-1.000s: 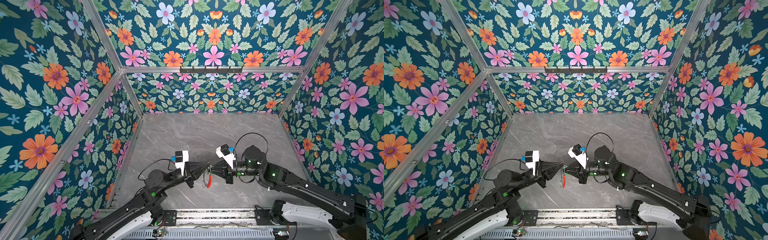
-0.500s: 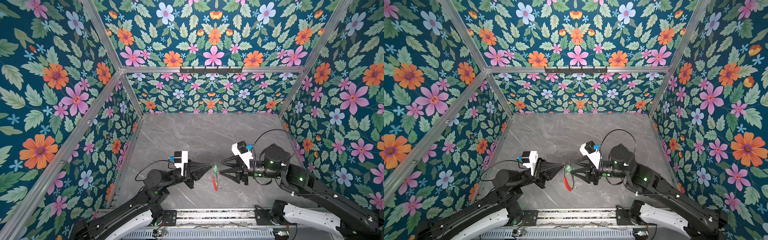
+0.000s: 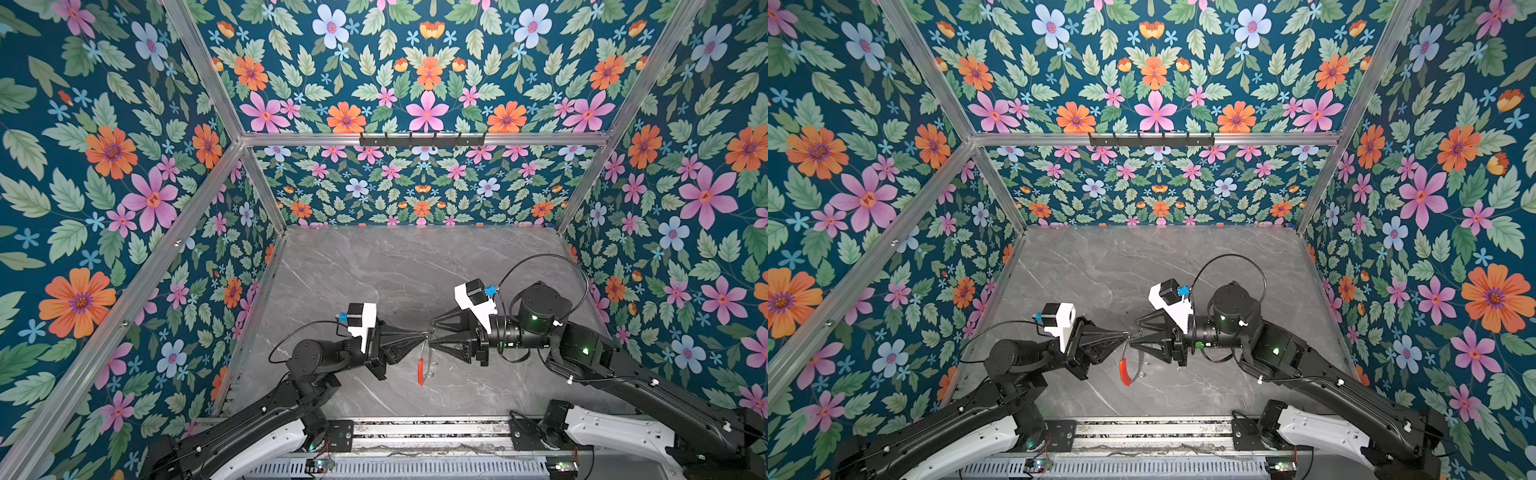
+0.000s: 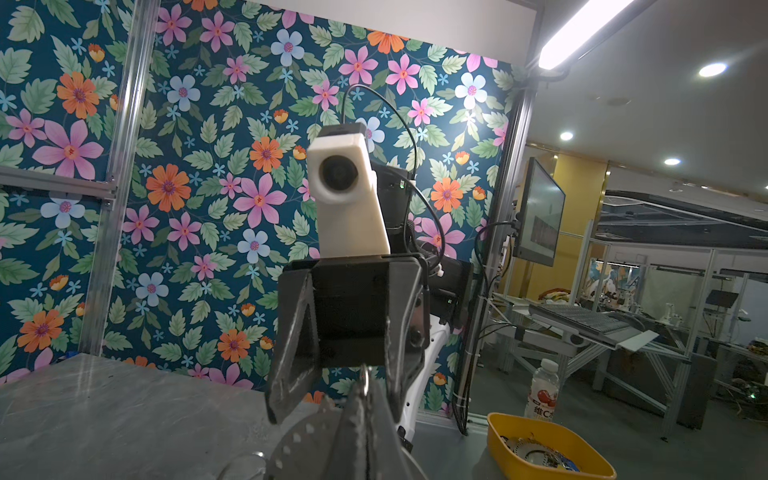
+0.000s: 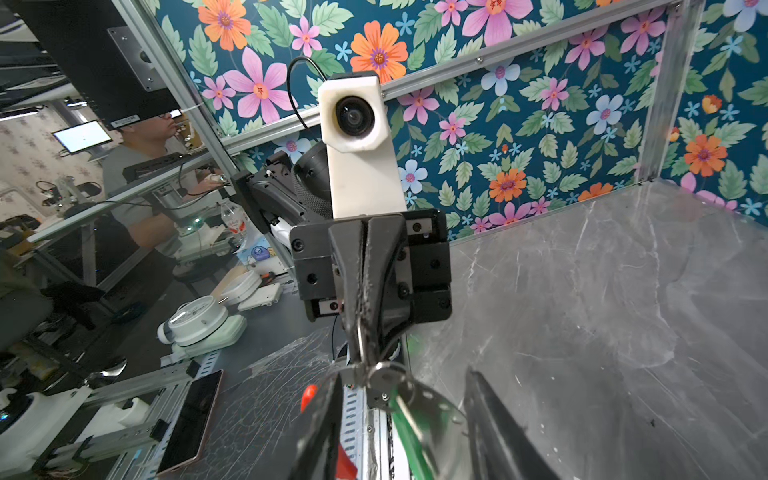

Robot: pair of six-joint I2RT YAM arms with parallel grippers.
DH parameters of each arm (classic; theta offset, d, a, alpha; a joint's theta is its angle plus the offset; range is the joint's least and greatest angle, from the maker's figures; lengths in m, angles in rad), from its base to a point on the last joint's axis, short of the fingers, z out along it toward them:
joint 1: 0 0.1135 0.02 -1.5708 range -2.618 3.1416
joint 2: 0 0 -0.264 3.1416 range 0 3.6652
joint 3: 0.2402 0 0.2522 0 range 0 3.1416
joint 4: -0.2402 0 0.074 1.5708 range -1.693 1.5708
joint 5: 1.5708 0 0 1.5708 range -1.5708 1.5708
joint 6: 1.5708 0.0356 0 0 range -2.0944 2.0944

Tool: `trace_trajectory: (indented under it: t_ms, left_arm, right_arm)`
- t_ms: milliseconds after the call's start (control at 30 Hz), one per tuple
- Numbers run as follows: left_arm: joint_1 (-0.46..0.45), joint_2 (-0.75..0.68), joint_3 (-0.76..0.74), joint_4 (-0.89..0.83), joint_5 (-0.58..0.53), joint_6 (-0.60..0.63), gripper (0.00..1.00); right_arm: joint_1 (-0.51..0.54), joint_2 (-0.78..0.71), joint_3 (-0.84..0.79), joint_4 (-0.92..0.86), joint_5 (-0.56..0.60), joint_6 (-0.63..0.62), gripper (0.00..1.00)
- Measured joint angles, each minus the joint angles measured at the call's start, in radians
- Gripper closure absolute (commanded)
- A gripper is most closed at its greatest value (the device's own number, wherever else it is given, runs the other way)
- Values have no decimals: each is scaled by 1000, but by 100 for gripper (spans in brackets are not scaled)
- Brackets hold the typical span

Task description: Remove the keys from the keyring

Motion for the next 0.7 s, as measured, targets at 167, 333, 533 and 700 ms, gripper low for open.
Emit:
trace_trajectory:
  t_ms: [167,333,533,700]
  left_arm:
    - [0,-3,-8,3,-8,0,100]
    - [0,-12,-15,5,-22,1,100]
    - [1,-11,-17,5,-36,1,100]
    - [1,-6,-17,8,-39,1,100]
  right_arm:
    - [0,17,-11,34,-37,21,75]
    - [0,25,-17,53,-56,29,82]
    - [0,28,-22,67,-69,36,94]
    - [-1,32,-22,69,-74,50,75]
